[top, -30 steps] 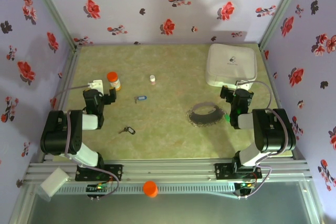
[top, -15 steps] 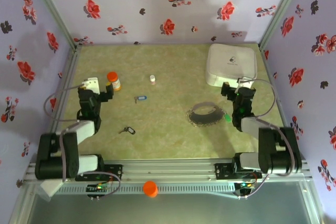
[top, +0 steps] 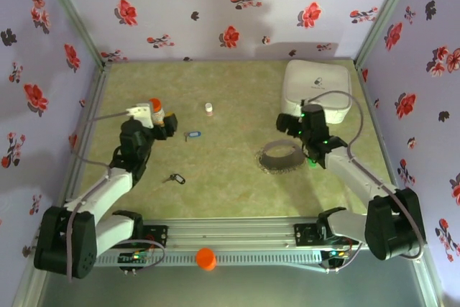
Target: Put the keys on the keyring
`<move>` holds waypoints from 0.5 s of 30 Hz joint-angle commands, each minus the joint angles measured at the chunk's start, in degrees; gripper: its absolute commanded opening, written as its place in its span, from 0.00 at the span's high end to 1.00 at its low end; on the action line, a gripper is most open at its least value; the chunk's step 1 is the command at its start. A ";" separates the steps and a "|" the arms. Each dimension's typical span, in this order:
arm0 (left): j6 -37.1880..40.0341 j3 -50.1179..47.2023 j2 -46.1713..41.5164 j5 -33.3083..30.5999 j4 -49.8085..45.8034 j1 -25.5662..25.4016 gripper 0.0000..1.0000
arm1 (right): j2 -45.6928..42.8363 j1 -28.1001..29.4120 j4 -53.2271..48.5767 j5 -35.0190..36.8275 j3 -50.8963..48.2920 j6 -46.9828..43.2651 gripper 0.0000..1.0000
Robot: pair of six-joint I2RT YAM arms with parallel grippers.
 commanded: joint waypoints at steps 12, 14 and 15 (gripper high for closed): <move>-13.52 5.23 20.20 -1.91 9.76 -17.80 0.10 | 4.11 12.51 -22.08 -5.14 1.45 12.35 0.16; -15.11 5.23 21.83 -2.16 11.36 -19.45 0.10 | 6.68 12.51 -22.25 -3.43 2.61 12.94 0.18; -15.80 5.27 22.16 -2.38 11.63 -19.94 0.10 | 7.70 12.51 -22.45 -2.63 3.31 13.16 0.18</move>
